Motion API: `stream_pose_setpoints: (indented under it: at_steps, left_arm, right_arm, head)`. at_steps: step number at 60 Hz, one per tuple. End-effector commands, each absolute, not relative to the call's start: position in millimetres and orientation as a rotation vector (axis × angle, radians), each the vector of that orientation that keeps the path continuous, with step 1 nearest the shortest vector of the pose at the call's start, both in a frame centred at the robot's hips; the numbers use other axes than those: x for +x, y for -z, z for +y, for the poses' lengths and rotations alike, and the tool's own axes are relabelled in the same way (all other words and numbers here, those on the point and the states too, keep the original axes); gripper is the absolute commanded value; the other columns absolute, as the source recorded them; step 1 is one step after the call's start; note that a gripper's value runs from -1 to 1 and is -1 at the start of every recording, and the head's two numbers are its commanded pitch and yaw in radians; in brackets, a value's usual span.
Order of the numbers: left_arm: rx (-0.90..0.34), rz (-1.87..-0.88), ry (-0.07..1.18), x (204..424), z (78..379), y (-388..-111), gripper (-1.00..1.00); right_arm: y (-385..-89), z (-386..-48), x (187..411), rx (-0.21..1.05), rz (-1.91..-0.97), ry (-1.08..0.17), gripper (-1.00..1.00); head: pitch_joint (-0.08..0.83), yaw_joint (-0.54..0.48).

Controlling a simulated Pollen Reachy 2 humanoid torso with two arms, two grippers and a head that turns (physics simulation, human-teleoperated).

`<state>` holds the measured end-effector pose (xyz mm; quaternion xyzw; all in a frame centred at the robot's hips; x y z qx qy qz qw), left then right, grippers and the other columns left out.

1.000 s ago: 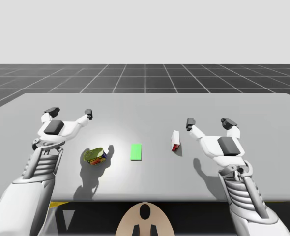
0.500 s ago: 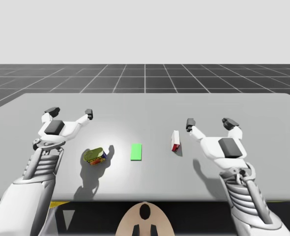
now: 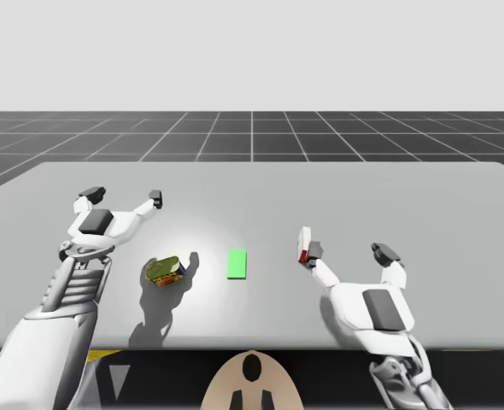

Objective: Look at the card. If it is red, pick the object on the left. If it is green, pick the object on the right.

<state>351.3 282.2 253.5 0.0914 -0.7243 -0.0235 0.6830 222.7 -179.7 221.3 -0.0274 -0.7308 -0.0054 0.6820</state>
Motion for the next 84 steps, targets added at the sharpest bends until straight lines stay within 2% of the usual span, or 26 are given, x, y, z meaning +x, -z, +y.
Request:
stream_pose_setpoints:
  at_steps: [1,11,21,41,62,71,72,73,74,76,84]
  left_arm:
    - [0.205,-1.624,0.052,351.0,282.1,-253.4,-1.00]
    - [0.206,-1.617,0.057,351.0,281.9,-252.9,-1.00]
    - [0.209,-1.611,0.058,350.8,281.4,-251.7,-1.00]
    - [0.209,-1.608,0.057,351.2,281.3,-251.1,-1.00]
    - [0.205,-1.613,0.059,351.7,281.2,-252.1,-1.00]
    - [0.206,-1.613,0.058,351.5,281.4,-251.8,-1.00]
    - [0.205,-1.613,0.058,351.4,281.3,-251.8,-1.00]
    - [0.205,-1.614,0.058,351.5,281.3,-251.7,-1.00]
    - [0.206,-1.614,0.059,351.6,281.3,-251.7,-1.00]
    - [0.206,-1.614,0.059,351.6,281.3,-251.6,-1.00]
    - [0.207,-1.612,0.060,351.6,281.1,-251.1,-1.00]
  right_arm:
    - [-187.8,-136.7,199.9,0.090,-1.515,0.157,-1.00]
    - [-169.0,-127.7,200.9,0.071,-1.475,0.130,-1.00]
    - [-156.3,-121.9,219.4,0.039,-1.441,0.095,-1.00]
    - [-155.4,-111.9,269.3,0.029,-1.421,0.100,-1.00]
    - [-151.2,-100.1,297.8,0.066,-1.358,0.114,-1.00]
    - [-148.8,-101.6,299.3,0.079,-1.339,0.111,-1.00]
    - [-148.1,-101.7,298.6,0.073,-1.355,0.105,-0.44]
    - [-148.0,-101.7,298.6,0.069,-1.361,0.107,-0.19]
    - [-147.8,-101.4,298.3,0.067,-1.364,0.109,0.47]
    - [-148.2,-100.9,297.6,0.071,-1.360,0.102,0.99]
    - [-149.1,-100.2,296.3,0.076,-1.362,0.098,1.00]
  head:
    - [0.633,-0.24]
    - [0.639,-0.24]
    - [0.639,-0.25]
    - [0.637,-0.25]
    - [0.643,-0.25]
    - [0.642,-0.25]
    - [0.642,-0.25]
    - [0.642,-0.25]
    - [0.642,-0.25]
    - [0.642,-0.25]
    - [0.638,-0.25]
